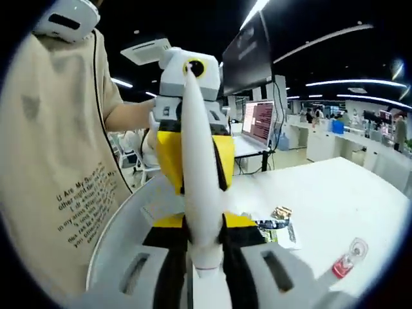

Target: Arrange the skincare products in the storage area until every visible bottle or jar stands upright without overlapping.

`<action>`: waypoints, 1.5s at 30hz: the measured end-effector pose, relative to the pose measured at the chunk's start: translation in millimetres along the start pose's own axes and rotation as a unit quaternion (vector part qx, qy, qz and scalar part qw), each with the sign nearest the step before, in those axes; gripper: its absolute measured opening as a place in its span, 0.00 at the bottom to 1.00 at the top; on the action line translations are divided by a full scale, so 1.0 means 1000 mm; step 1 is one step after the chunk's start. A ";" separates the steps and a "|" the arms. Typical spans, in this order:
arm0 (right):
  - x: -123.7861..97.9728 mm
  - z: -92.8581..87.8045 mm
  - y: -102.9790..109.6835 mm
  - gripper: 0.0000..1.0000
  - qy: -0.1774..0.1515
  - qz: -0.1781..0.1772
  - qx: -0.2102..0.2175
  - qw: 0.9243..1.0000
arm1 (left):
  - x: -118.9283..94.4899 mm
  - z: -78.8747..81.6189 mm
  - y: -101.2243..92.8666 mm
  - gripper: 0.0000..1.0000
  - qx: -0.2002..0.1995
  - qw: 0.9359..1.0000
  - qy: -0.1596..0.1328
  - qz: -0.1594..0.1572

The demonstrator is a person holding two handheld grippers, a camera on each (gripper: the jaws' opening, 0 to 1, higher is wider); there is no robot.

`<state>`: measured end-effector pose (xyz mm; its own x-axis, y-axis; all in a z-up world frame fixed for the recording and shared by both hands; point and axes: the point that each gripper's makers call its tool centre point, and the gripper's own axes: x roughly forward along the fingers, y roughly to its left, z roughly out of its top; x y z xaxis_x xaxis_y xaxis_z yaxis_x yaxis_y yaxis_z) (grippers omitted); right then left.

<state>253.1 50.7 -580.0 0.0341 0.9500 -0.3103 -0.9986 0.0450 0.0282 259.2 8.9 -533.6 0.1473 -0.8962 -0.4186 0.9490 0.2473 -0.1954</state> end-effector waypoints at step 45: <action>0.036 -0.131 -0.051 0.23 0.134 -0.036 -0.001 0.990 | 0.063 -0.106 0.065 0.11 0.015 0.996 0.092 0.014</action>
<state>299.5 42.3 -717.6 0.0944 0.8285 -0.5520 -0.9940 0.1097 -0.0053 300.3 7.5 -667.1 0.1239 -0.8058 -0.5791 0.9534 0.2585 -0.1557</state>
